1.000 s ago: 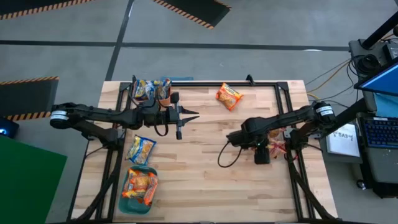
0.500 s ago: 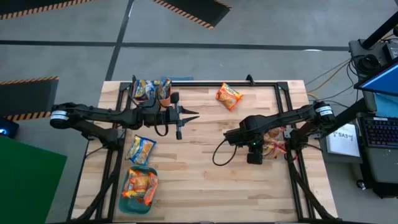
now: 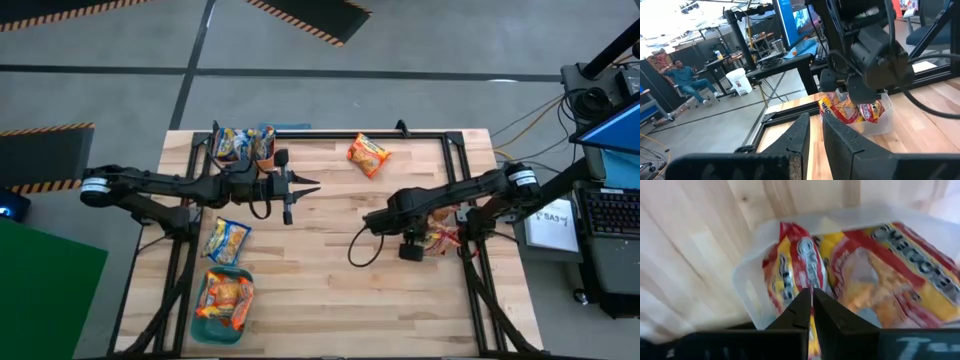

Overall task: Sort Maruchan noodles
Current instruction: Put the red noodle pack into the transparent bin

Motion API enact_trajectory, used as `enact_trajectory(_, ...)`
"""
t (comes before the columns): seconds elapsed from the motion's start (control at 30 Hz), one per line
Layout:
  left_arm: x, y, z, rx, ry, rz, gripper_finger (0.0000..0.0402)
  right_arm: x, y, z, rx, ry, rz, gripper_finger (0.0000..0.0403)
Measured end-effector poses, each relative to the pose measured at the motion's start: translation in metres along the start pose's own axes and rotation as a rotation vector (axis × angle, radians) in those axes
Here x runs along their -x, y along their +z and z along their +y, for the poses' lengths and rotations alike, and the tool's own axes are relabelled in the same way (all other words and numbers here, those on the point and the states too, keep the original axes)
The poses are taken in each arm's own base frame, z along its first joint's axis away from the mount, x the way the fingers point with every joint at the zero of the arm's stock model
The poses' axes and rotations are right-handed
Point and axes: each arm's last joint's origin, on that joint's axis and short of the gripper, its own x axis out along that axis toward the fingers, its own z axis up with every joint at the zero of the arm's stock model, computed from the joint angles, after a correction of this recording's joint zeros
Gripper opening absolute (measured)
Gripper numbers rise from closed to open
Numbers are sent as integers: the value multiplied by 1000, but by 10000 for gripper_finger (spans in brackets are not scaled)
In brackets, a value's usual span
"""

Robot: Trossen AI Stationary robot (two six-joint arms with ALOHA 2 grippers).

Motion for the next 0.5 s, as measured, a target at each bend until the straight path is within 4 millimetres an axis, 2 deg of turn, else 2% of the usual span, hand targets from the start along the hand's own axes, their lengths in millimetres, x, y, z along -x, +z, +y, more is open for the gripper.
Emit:
enact_trajectory(0.37,0,-1,0,-3,-3,7,35,-46,14,3,2,34,-88,9)
enact_trajectory(0.5,0,-1,0,-3,-2,6,35,-57,16,3,3,44,-106,9)
